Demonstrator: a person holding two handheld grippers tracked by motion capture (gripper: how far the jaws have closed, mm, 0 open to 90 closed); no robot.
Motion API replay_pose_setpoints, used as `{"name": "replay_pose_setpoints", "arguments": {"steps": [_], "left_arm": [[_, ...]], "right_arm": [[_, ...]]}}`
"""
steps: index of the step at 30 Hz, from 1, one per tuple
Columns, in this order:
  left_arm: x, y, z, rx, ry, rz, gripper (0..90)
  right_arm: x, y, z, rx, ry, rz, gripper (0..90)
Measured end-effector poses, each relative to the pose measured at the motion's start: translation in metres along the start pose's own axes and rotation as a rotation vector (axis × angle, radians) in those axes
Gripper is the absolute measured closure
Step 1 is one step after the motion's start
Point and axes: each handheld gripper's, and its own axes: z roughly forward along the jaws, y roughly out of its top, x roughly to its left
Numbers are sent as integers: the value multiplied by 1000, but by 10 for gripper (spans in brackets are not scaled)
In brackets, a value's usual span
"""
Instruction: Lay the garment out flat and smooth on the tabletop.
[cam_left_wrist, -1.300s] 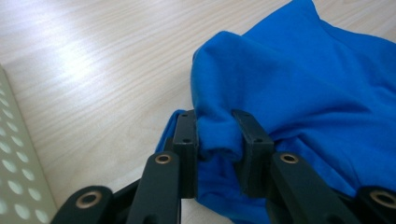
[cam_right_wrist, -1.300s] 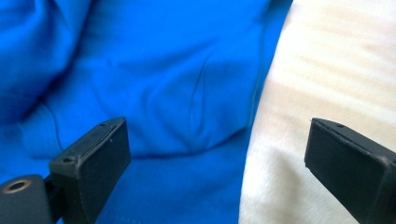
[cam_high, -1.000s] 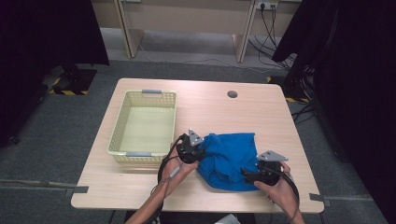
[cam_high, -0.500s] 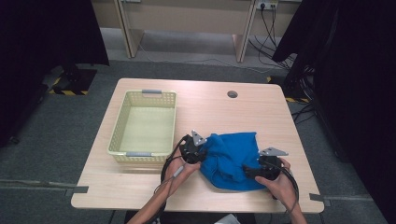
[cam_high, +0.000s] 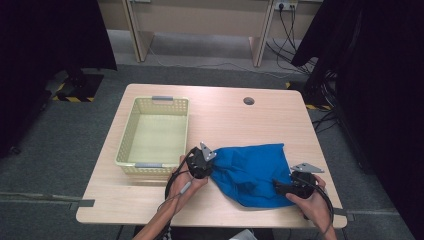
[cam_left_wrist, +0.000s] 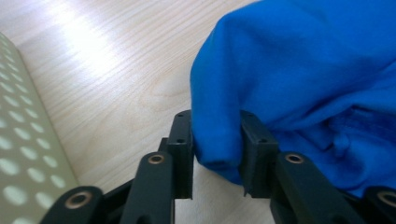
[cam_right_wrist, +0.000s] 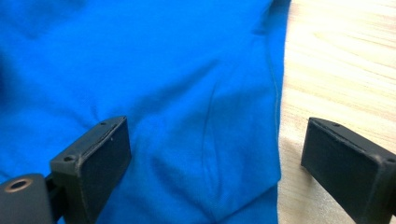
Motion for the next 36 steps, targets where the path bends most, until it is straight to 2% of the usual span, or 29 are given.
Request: {"name": "replay_pose_setpoints", "arguments": {"steps": [5,8,13,17,23,33,36], "left_arm": [[-2,3,-13,-28,3,7,562],[-6,7,-20,-61,-14,-7,500],[-17,15,-26,-95,-46,-4,430],[-27,21,-29,-122,-59,10,412],[-34,27,-34,-135,-95,13,402],[-29,24,-43,-135,-99,-4,398],[-29,22,-44,-131,-117,-13,387]], "right_arm": [[1,0,0,0,-5,-2,84],[1,0,0,-4,-4,5,84],[1,0,0,-4,-6,2,84],[1,0,0,-2,-5,0,84],[1,0,0,-4,-5,1,84],[1,0,0,-4,-5,2,83],[2,0,1,-5,-5,5,83]]}}
